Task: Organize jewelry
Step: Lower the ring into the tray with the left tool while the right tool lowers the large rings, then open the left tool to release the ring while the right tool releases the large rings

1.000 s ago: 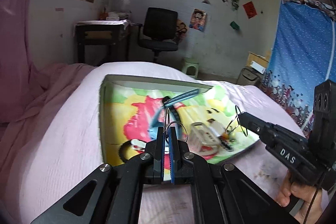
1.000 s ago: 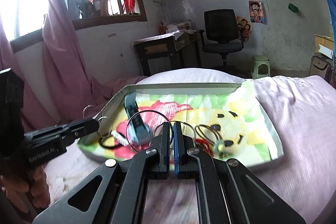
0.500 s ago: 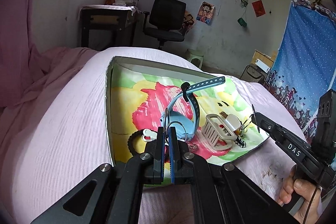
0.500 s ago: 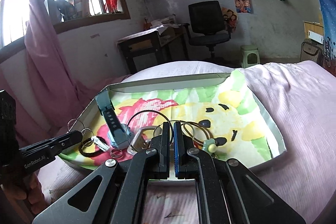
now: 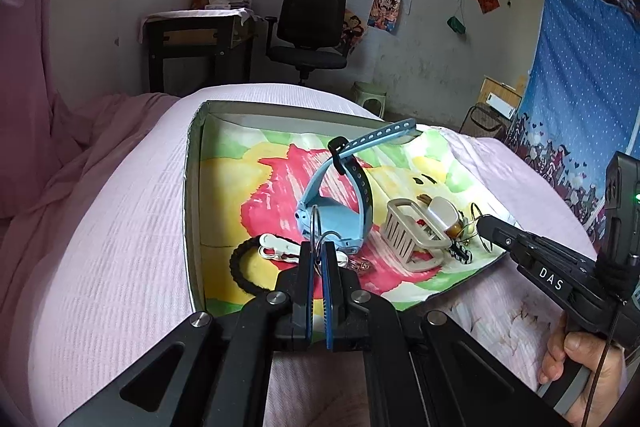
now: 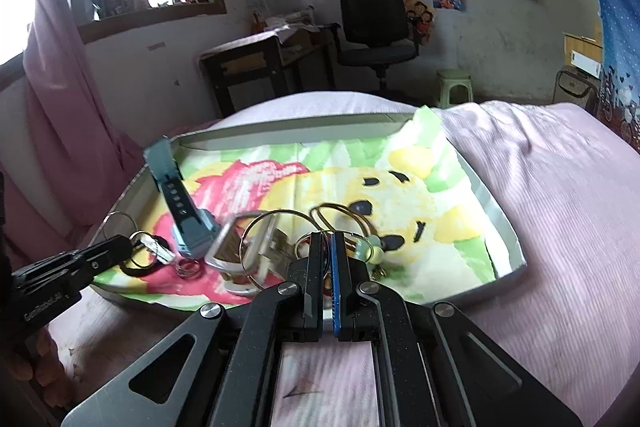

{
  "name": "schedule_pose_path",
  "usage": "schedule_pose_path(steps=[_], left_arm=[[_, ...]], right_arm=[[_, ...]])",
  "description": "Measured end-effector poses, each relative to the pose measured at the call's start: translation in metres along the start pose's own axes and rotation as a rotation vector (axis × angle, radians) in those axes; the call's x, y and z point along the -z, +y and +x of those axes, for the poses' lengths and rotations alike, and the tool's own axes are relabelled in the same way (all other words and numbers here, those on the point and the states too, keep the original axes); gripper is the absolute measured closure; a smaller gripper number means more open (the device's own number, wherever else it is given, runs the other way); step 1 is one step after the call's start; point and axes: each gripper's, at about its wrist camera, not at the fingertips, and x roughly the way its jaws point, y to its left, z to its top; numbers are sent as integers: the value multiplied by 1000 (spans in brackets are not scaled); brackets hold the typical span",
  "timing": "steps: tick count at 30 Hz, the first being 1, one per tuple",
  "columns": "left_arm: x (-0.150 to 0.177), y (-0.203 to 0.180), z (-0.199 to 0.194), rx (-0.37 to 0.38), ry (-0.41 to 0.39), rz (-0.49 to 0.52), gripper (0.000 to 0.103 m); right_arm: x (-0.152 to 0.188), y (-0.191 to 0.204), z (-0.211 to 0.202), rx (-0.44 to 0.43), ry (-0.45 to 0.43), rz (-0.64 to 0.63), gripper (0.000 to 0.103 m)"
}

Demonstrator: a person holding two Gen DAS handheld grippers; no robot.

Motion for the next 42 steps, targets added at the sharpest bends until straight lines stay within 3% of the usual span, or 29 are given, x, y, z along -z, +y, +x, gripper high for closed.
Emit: schedule_pose_path(steps=[13,18,20,22,29,34,40,42], left_arm=[[4,-4,2,-9,20,24,98],[5,-7,0,-1,17,29,94],[5,-9,-2,5,8,35,83],[6,-12,-6,9,-4,39,78],[6,-13,-11,-6,-24,30,75],[7,-13,-18,-2,-51,18,55],[8,-14,-24,-10,-78,21,45],[7,-14,-25,-13,-86,19,39]], right_arm=[[5,-3,7,5,37,7,99],[6,-3,7,7,39,4,99],[6,-3,6,8,40,0,99],[7,-3,5,9,39,-4,99],[10,-3,-4,13,33,-20,99],[12,-3,-16,13,0,-36,99],[13,-3,-29,16,-33,-41,99],[14,-3,-33,17,-43,-42,92]])
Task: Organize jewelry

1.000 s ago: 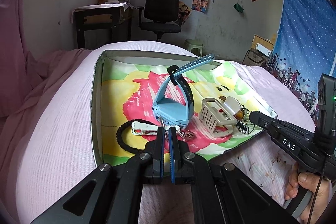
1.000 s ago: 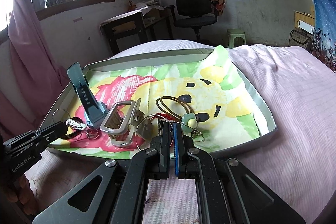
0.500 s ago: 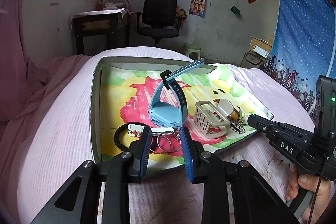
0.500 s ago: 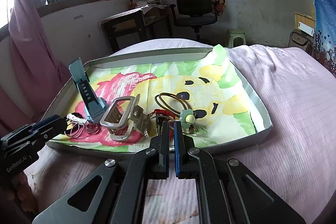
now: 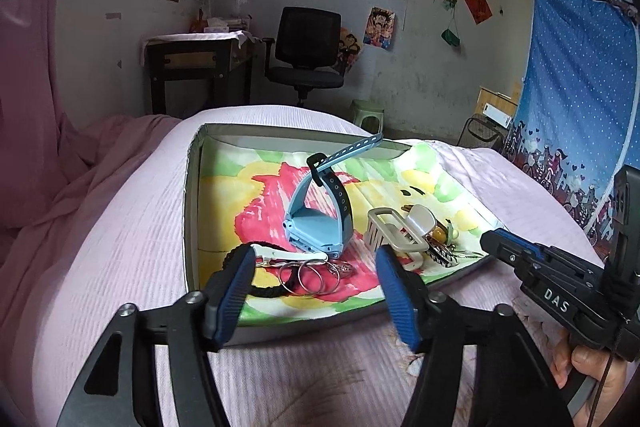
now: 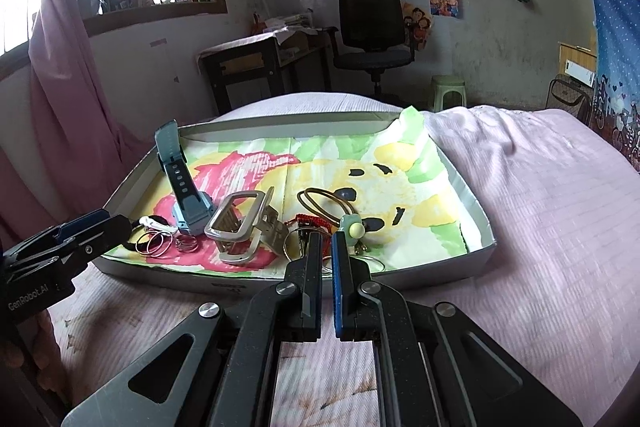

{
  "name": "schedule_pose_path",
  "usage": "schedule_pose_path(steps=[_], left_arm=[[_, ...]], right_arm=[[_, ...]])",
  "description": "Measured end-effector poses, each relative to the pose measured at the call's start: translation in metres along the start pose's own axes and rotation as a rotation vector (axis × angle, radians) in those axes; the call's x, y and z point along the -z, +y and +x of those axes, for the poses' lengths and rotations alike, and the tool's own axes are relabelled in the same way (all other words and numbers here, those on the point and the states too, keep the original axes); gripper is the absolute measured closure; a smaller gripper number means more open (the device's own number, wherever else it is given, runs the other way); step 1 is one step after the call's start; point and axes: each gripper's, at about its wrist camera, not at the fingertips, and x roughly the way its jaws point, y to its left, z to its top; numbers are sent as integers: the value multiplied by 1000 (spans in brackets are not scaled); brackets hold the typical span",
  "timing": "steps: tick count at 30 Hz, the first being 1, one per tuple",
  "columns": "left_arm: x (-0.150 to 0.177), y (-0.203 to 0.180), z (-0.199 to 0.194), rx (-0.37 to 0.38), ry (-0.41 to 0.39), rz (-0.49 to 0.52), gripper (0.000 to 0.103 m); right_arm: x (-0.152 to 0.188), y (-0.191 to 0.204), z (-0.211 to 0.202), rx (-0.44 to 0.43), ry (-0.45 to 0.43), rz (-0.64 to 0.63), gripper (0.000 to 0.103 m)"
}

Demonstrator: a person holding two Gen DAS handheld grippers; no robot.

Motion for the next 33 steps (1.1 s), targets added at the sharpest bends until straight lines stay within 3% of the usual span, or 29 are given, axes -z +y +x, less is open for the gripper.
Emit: schedule_pose_path(steps=[1,3,10,12,14,21,31,33], left_arm=[[0,0,-1,-4,-5,0,36],[-1,1,-3,-8,-14,-2,32],[0,4,-11,-28,-47,-9,13],[0,4,-13,-30,-56,-11,9],[0,5,-15,-32,-64,-17,4],[4,6,-24,-28,-85,-27,3],[8,0,-37,-44,-104,5,2],[9,0,-40,-42,-107,5,2]], right_arm=[[0,0,-2,0,-7,0,88],[1,0,-7,-3,-21,1,66],[2,1,-19,-11,-58,-12,61],[2,1,-22,-14,-70,-12,46],[2,0,-26,-10,-84,-12,38],[2,-2,-37,4,-112,-9,18],[2,-4,-56,8,-147,-5,10],[3,-5,-59,7,-154,-5,5]])
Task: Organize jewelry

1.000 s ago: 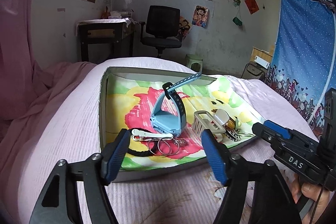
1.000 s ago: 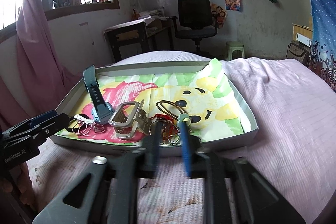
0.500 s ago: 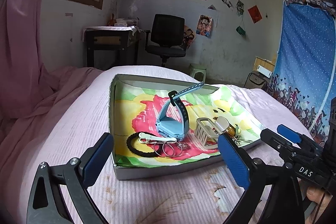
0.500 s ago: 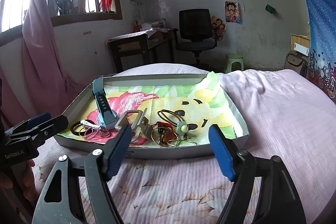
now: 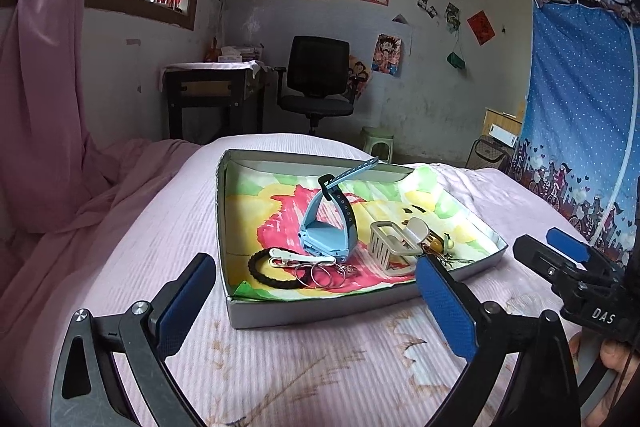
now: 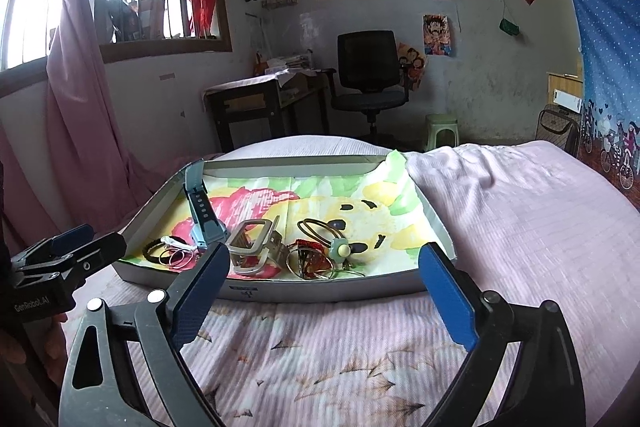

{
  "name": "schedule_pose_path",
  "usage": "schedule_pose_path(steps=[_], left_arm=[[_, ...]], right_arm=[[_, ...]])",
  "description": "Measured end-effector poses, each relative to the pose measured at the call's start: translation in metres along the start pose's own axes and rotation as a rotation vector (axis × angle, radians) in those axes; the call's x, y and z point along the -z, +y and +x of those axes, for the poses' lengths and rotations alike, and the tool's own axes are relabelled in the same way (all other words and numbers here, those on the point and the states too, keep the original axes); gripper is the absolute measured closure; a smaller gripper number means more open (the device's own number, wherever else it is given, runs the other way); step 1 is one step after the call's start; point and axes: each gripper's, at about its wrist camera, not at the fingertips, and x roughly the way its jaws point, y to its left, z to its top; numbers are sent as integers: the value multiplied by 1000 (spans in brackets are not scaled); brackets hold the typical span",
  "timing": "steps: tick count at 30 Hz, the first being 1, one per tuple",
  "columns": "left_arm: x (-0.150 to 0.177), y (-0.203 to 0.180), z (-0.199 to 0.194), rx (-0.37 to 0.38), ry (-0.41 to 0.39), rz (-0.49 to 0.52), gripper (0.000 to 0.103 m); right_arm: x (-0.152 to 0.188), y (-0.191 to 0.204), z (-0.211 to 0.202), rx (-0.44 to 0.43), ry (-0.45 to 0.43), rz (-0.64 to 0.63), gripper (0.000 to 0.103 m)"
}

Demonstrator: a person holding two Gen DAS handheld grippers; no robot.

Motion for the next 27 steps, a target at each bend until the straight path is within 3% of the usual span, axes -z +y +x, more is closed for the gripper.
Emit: schedule_pose_path(steps=[10,20,27], left_arm=[[7,2,-15,0,-21,-23,1],[26,-4,-37,23,-13,28,1],[32,-9,-59,45,-51,38,1]], right_arm=[[1,-3,-18,-11,-27,8,1],[13,-5,-33,-12,-32,31,1],[20,-1,-47,-10,-21,4,1]])
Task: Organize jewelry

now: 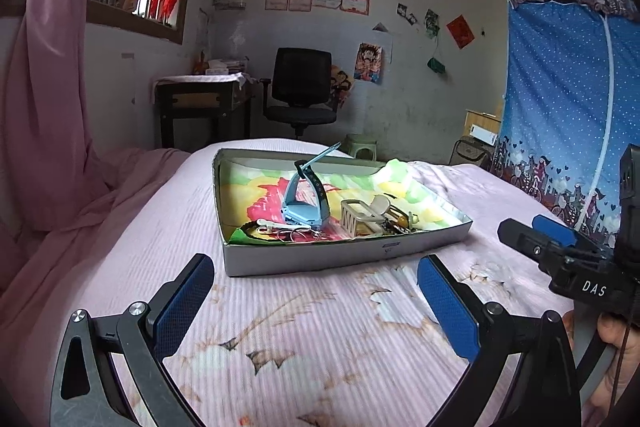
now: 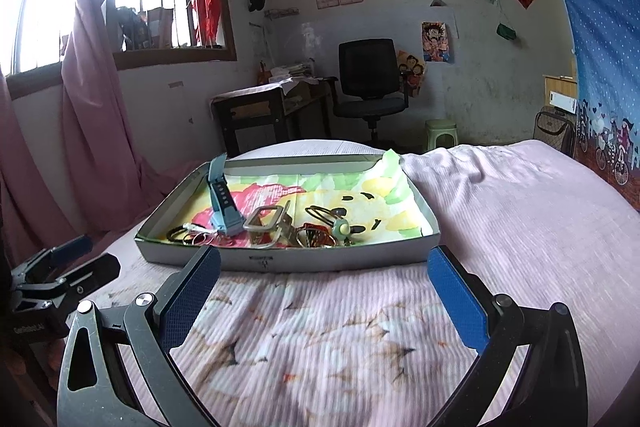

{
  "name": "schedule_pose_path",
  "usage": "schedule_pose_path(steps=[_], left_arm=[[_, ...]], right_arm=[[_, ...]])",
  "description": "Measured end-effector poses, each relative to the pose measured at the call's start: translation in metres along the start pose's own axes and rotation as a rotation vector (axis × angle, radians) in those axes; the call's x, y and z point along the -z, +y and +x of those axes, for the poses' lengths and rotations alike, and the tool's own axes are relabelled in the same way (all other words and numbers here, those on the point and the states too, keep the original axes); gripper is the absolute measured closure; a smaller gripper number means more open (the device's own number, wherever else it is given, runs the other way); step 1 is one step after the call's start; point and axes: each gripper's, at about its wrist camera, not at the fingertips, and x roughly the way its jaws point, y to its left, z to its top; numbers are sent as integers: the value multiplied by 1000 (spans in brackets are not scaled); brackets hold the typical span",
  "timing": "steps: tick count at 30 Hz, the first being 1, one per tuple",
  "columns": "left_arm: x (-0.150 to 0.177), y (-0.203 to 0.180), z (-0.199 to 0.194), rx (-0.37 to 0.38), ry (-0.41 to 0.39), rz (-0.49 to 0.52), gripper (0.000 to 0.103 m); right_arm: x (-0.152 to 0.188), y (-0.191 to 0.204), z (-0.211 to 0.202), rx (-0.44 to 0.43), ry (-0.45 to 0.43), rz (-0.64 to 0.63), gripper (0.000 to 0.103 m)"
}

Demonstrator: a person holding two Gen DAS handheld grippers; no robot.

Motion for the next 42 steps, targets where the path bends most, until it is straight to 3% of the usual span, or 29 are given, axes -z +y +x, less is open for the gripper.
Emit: schedule_pose_path(steps=[21,32,42], left_arm=[[35,10,-53,-58,-1,-68,1],[55,-1,-77,-81,-39,-42,1],[69,-11,-80,-130,-81,-11,1]], right_arm=[[36,-1,-57,3,14,10,1],[53,7,-89,25,-25,-21,1],[63,7,-91,38,-42,-23,1]])
